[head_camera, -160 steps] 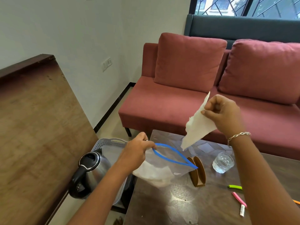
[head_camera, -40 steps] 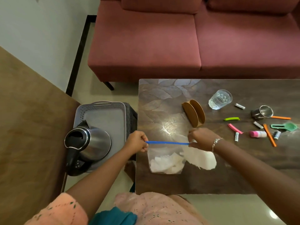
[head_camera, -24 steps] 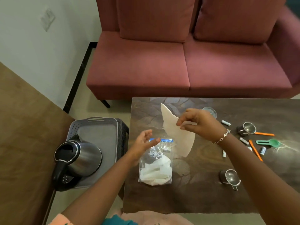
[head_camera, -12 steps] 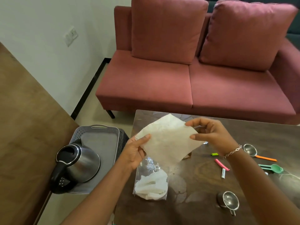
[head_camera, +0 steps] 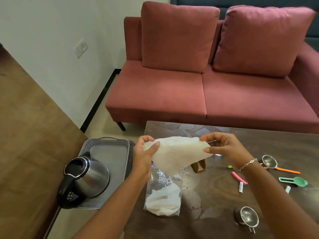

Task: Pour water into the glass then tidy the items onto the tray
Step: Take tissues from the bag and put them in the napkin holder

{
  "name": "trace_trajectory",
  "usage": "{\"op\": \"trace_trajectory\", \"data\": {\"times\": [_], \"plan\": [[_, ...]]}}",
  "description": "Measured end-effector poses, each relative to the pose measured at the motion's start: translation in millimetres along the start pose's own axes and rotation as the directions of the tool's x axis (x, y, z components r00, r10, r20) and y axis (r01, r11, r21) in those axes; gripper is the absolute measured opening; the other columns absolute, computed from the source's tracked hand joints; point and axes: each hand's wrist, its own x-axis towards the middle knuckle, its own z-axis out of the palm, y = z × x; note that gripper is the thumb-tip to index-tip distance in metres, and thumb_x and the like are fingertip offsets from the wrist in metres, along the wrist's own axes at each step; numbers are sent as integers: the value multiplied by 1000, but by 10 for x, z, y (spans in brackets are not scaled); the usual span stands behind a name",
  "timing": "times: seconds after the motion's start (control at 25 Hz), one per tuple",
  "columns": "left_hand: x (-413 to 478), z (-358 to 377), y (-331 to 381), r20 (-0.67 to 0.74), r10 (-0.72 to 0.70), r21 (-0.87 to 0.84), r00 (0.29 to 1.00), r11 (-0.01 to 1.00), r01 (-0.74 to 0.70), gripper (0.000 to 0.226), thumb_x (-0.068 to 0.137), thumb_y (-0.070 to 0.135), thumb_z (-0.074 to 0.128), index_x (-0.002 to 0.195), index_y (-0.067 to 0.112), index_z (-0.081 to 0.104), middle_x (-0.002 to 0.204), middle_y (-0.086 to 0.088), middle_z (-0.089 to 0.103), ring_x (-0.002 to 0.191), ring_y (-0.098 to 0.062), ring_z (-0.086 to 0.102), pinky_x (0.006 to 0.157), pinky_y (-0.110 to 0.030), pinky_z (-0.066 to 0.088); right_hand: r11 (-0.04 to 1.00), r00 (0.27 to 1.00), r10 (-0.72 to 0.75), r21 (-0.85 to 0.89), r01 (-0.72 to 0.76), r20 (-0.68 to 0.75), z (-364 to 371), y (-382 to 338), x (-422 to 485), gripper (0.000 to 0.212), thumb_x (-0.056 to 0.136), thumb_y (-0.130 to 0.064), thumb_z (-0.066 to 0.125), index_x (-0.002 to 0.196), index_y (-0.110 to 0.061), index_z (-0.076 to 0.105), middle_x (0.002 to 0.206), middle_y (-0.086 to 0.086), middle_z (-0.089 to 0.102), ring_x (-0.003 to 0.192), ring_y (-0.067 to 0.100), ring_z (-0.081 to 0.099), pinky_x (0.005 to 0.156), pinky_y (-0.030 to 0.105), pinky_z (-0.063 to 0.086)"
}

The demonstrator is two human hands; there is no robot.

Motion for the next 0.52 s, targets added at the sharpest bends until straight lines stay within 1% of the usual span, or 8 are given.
{"op": "trace_trajectory", "data": {"times": [0.04,0.12,0.2,0.24,0.36,0.4,0.44,0.52], "plan": [[-10,5,22,15,-7,16,1000,1000,6,20,83,3,62,80,21,55,87,-3,58,72,-16,54,43,-18,45,1000,1000,-1,-12,2,21,14,-4,-10,35,71,16,63,85,-15,66,97,18,64,82,28,60,70,26,56],[-22,2,64,87,-29,39,996,999,26,21,79,-3,64,85,16,59,84,-3,60,68,-16,54,36,-11,39,995,999,-32,-98,31,-7,34,2,-17,36,69,17,65,85,-16,66,104,25,61,80,34,60,73,32,55],[-19,-25,89,160,-39,95,986,995,24,31,75,-14,62,92,12,60,84,-4,60,68,-17,56,36,-11,41,974,994,-89,-215,73,-64,33,14,-12,34,69,15,66,83,-16,68,107,18,58,83,27,60,73,29,54],[-14,-39,101,176,-28,154,984,988,1,34,75,-17,61,93,11,61,85,-5,60,69,-17,58,37,-13,44,956,990,-112,-280,85,-84,29,19,-6,31,70,14,66,83,-14,69,106,12,58,85,26,60,75,31,54],[9,-71,136,174,57,349,983,930,-115,23,78,-12,61,88,7,67,82,-8,63,62,-9,62,44,-14,49,895,982,-156,-436,96,-106,4,40,5,14,73,5,68,84,-4,71,98,2,60,88,29,61,83,44,54],[20,-85,134,170,88,400,981,904,-151,17,79,-9,62,85,6,68,79,-7,63,58,-5,61,46,-14,48,885,978,-176,-452,108,-111,1,49,-2,11,75,2,68,82,-5,70,95,1,62,86,27,61,82,45,53],[28,-98,131,165,110,454,980,874,-175,13,79,-6,64,83,5,70,79,-4,62,60,-4,60,48,-13,47,888,974,-196,-443,125,-117,-2,56,-15,10,76,0,67,81,-8,69,92,0,64,85,26,62,82,45,53],[47,-141,116,168,112,565,979,803,-189,7,79,1,66,80,7,70,86,0,57,71,-8,56,55,-12,43,928,971,-206,-339,153,-124,6,31,-53,15,79,-2,64,78,-17,66,91,3,68,88,23,63,82,42,53]]}}
